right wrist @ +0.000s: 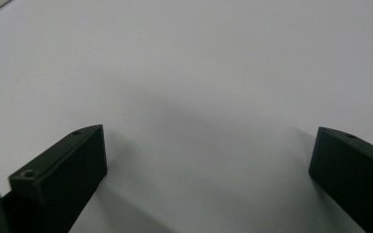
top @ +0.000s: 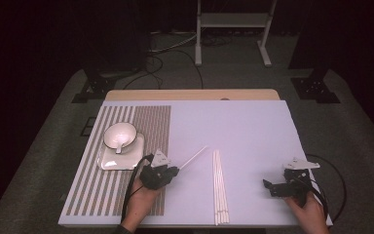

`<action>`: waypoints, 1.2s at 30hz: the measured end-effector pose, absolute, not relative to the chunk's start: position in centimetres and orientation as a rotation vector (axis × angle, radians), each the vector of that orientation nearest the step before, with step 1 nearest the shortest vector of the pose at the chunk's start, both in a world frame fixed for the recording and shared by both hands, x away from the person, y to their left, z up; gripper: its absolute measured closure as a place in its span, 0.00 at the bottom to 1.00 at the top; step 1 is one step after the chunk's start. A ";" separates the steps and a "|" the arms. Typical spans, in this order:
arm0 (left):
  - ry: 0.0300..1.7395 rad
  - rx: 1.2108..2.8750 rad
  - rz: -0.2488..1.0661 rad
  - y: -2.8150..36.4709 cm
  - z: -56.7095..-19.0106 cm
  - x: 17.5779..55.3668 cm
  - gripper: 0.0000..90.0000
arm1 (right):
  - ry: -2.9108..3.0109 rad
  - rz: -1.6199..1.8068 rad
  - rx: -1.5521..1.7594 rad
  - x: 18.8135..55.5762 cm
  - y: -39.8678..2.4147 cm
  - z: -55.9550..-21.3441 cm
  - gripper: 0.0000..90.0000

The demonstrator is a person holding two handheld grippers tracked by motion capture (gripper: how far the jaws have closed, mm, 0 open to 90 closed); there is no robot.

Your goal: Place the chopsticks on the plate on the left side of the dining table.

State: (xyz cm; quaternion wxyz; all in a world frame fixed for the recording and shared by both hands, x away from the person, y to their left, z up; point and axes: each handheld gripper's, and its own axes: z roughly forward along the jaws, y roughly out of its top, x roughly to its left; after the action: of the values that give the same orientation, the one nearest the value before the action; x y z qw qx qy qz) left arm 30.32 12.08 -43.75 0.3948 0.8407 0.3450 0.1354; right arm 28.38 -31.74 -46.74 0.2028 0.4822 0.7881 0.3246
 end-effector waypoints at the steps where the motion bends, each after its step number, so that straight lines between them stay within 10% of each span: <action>1: 0.876 2.131 0.343 12.2 -43.7 30.3 0.94 | 2.200 0.906 1.346 28.4 -31.7 -46.7 0.00; 36: 0.965 2.040 0.383 18.3 -42.2 30.1 0.94 | 2.200 0.907 1.345 28.4 -31.8 -46.7 0.00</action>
State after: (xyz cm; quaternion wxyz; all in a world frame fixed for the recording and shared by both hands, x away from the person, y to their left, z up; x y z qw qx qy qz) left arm 30.09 18.33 -42.23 0.4136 0.8115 0.3837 0.1522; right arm 28.38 -31.76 -46.74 0.2027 0.4820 0.7881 0.3249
